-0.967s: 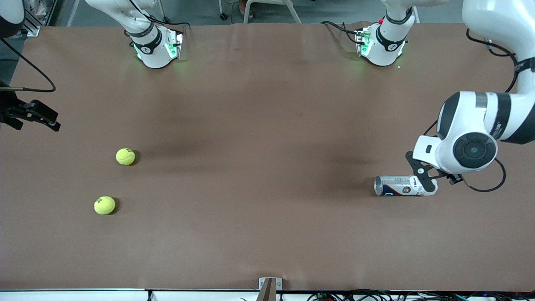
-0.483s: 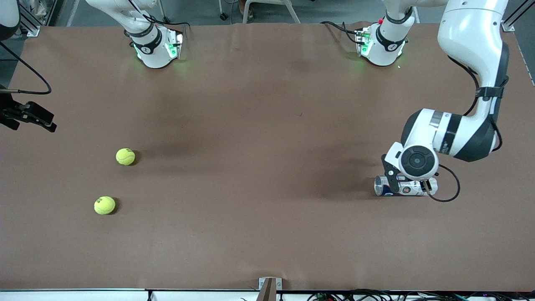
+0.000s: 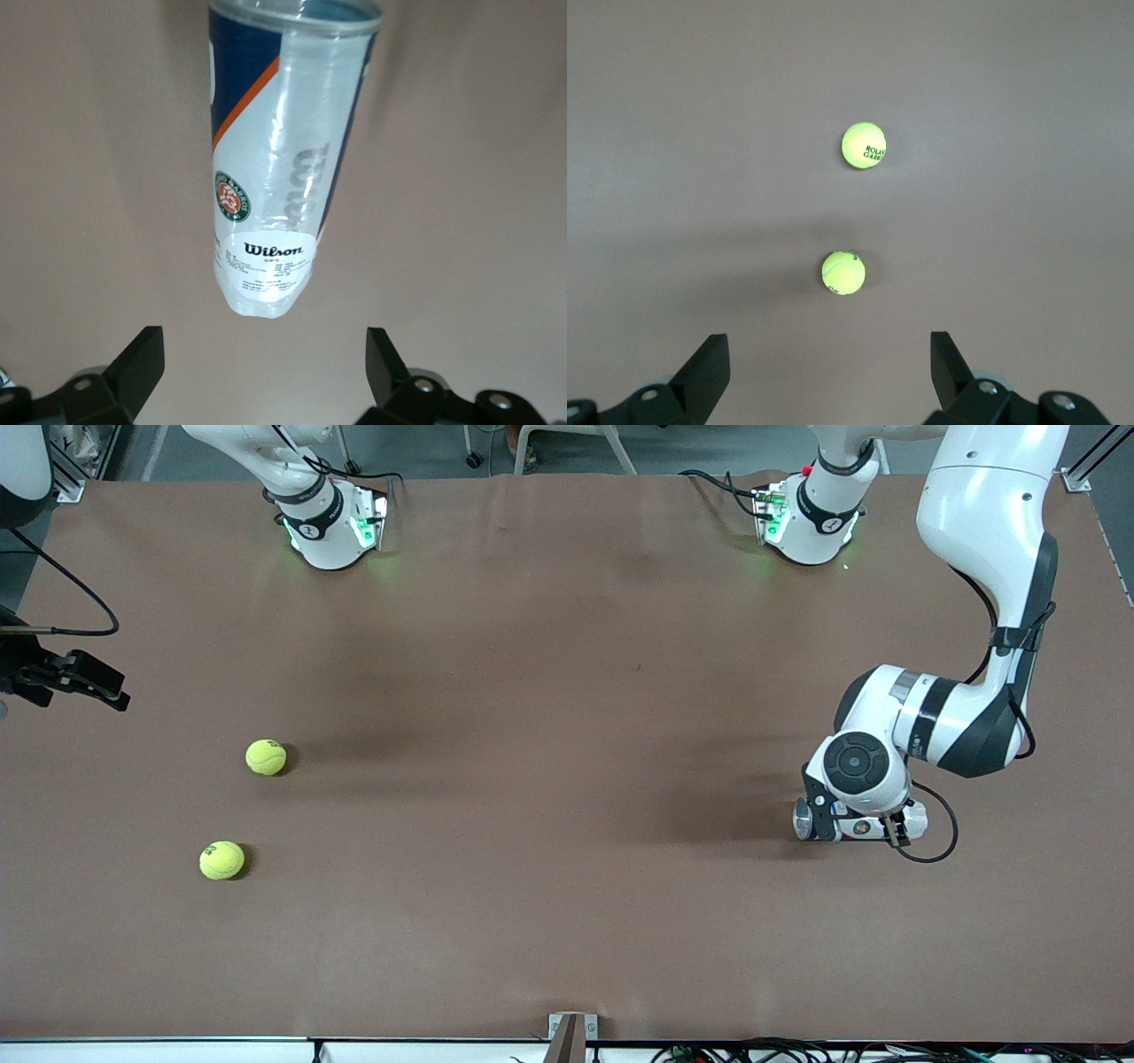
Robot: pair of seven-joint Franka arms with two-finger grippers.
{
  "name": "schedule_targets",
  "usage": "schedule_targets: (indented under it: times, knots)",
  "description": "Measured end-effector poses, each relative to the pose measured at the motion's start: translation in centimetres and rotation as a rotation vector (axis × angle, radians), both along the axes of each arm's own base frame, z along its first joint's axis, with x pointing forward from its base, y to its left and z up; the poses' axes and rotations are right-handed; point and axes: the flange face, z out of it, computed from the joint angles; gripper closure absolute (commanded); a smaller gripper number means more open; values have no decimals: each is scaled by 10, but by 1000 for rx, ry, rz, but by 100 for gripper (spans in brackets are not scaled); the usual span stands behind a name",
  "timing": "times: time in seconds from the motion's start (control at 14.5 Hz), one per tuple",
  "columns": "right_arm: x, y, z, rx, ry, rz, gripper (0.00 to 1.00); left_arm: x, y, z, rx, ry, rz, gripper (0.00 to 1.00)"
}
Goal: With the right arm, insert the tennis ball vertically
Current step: 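Stand the tube upright with the left gripper while the right gripper reaches a ball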
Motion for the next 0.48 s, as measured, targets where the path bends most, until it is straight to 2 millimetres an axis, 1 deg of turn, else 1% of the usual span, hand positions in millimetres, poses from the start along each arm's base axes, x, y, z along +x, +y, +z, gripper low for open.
schedule_targets:
  times: [0.07,0.14,0.28,0.48]
  knots:
    - [3,-1,-11,1,24,-1,0,-1,0,-7,6,0,7,0]
    - [5,-1,-26,4,66,-3,0,-1,0,-16,11,5,11,0]
    - [9,-2,-66,11,180,-5,0,-3,-2,-31,33,15,0,0]
    - [19,-3,-130,18,297,-7,0,-2,0,-47,94,-4,-22,0]
